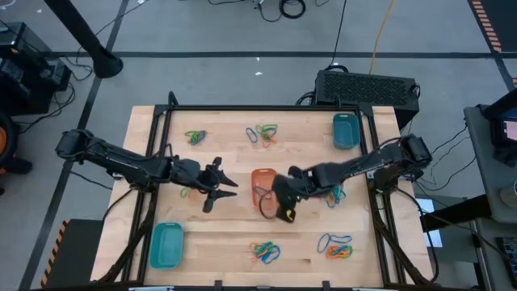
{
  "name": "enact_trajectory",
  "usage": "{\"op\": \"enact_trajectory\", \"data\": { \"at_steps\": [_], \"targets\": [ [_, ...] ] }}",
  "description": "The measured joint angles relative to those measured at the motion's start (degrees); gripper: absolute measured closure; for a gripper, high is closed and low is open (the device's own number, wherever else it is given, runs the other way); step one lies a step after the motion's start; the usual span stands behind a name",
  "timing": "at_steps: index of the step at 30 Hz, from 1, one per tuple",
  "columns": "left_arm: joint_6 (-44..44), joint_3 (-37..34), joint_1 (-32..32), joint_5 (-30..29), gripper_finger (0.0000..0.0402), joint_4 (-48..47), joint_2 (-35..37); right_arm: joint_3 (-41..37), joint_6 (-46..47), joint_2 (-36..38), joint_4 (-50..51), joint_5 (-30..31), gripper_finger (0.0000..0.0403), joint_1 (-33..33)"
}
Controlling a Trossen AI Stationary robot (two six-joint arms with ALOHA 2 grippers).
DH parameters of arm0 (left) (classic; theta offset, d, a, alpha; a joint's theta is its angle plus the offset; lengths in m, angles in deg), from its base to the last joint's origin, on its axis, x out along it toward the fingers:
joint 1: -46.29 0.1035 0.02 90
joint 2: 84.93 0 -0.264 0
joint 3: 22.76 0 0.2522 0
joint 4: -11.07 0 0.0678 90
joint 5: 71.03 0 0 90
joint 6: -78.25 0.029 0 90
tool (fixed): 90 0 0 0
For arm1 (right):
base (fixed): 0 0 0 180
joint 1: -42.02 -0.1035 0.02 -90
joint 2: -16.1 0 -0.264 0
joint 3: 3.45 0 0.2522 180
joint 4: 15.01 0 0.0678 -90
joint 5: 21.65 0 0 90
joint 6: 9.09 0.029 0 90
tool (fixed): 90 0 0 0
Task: Sort rubber bands into baskets
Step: Put the blue rubber band into the orange bin
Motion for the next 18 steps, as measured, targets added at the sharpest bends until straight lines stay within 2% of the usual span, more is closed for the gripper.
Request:
{"op": "enact_trajectory", "data": {
  "at_steps": [5, 12, 18],
  "targets": [
    [0.8, 1.2, -0.8, 0.0, 0.0259, -0.3, -1.2, 0.0, -0.3, 0.0, -5.7, 0.0, 0.0309, -6.1],
    [1.4, 1.3, -0.8, 0.0, 0.0259, 0.1, -1.3, 0.0, -6.5, -1.4, -11.9, 0.0, 0.0309, -14.2],
    [1.5, 1.3, -1.0, 0.0, 0.0259, 0.3, -1.3, 0.0, -21.3, -5.7, -14.4, 0.1, 0.0309, -18.6]
  ]
}}
